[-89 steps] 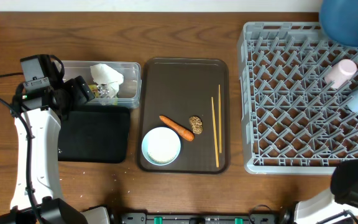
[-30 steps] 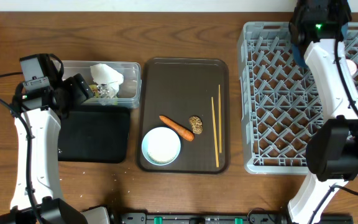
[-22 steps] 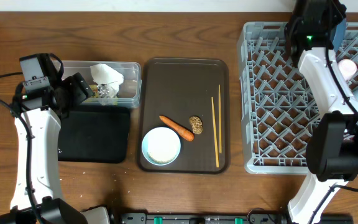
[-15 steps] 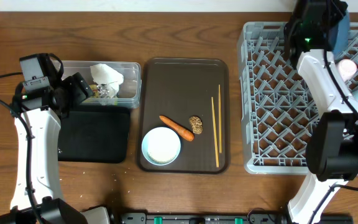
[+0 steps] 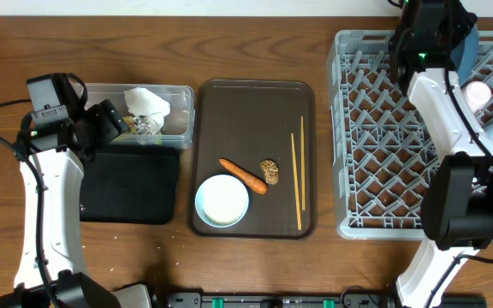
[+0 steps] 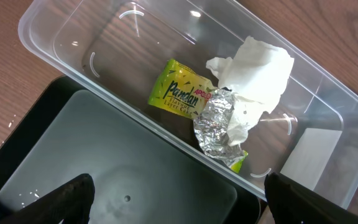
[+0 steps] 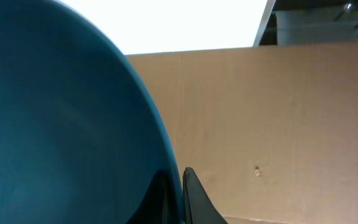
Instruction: Sort waste into correct bins and load items into the dishwasher rack
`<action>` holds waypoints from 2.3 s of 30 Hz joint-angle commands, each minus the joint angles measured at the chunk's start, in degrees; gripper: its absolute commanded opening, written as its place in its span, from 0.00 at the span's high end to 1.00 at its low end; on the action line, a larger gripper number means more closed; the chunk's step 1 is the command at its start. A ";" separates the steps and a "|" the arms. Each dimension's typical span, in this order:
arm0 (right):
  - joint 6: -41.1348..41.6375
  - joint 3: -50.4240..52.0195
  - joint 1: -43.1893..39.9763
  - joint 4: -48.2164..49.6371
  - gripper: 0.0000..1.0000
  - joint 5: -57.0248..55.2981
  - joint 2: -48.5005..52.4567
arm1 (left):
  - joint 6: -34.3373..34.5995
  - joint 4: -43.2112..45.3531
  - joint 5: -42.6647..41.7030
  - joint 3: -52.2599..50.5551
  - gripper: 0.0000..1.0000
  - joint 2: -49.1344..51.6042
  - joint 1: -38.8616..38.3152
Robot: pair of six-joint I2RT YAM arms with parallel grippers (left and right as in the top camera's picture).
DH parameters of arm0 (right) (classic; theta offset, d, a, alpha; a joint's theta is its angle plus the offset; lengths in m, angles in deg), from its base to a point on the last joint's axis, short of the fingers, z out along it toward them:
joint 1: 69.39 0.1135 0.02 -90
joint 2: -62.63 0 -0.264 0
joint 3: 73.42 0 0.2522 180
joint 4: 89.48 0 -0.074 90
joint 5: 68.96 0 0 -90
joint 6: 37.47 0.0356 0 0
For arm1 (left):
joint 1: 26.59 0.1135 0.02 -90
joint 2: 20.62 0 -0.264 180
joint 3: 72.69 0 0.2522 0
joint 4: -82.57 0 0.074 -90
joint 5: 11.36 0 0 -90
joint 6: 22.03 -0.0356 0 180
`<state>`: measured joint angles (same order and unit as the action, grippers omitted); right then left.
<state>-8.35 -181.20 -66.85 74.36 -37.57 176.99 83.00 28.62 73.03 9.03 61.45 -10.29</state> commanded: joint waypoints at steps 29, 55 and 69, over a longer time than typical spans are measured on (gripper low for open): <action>45.46 1.55 11.69 -25.55 0.32 13.18 -2.54 | 0.28 -0.04 0.52 0.31 0.12 -0.42 0.17; 61.22 1.57 23.26 -42.99 0.41 68.24 -13.09 | 0.28 -0.04 0.52 0.31 0.11 -0.42 0.17; 80.61 1.57 32.46 -50.88 0.57 61.35 -3.61 | 0.28 0.00 0.52 0.31 0.11 -0.42 0.17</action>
<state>67.28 -179.59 -35.42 23.98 25.07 173.45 82.98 28.60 73.06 9.03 61.45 -10.29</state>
